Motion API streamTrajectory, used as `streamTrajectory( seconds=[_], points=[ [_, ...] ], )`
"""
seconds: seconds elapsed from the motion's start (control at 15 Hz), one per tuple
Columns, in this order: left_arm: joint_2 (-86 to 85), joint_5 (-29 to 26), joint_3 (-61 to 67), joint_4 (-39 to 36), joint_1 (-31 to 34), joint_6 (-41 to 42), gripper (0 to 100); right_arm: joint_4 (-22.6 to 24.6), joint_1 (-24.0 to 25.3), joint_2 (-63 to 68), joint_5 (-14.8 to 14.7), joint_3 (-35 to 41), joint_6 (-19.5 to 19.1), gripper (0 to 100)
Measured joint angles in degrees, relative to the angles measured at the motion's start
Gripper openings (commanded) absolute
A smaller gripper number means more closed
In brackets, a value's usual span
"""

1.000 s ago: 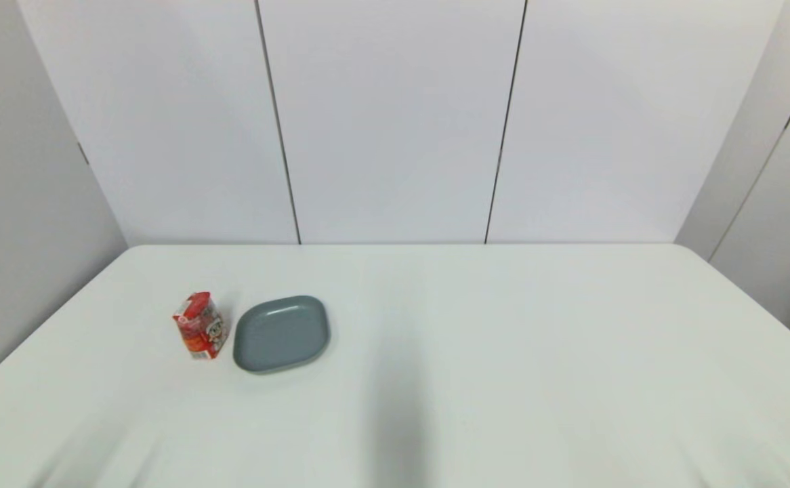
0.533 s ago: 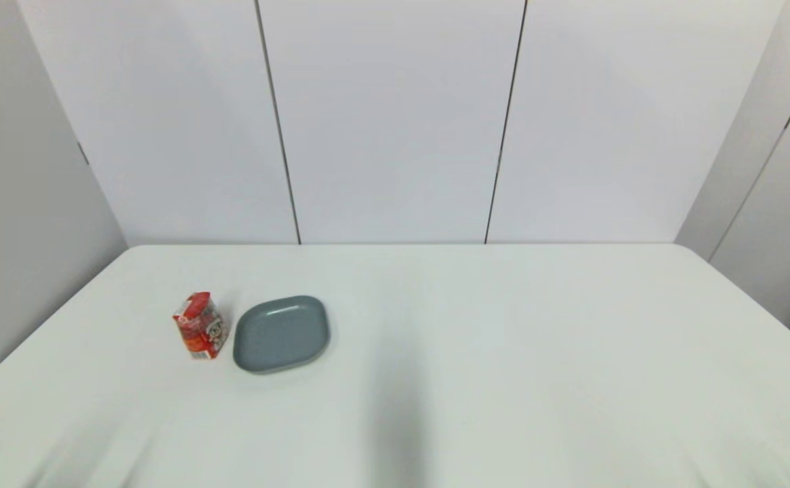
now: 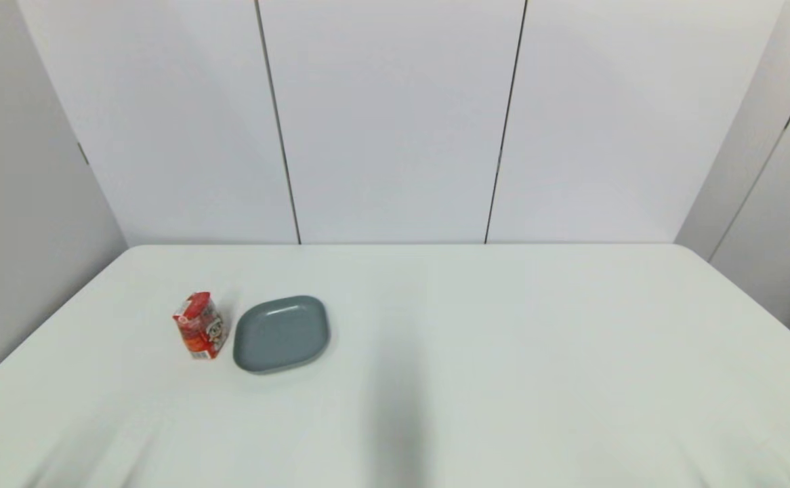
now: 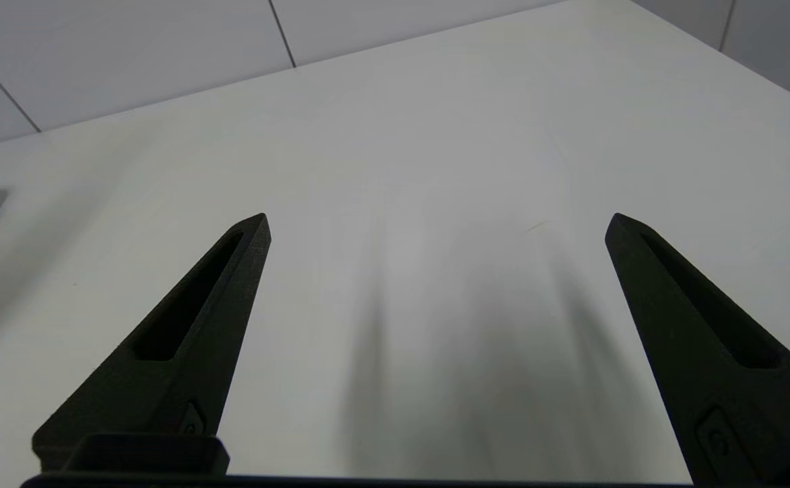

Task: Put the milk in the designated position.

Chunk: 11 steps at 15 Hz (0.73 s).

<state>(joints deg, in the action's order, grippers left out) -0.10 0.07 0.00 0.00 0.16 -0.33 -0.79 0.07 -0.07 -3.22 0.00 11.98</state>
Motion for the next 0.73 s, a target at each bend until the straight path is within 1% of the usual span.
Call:
streamTrajectory(
  seconds=[0.73],
  points=[
    [0.00, 0.00, 0.00, 0.00, 0.00, 0.02, 100, -0.06, 0.00, 0.00, -0.02, 0.00, -0.38, 100]
  ],
)
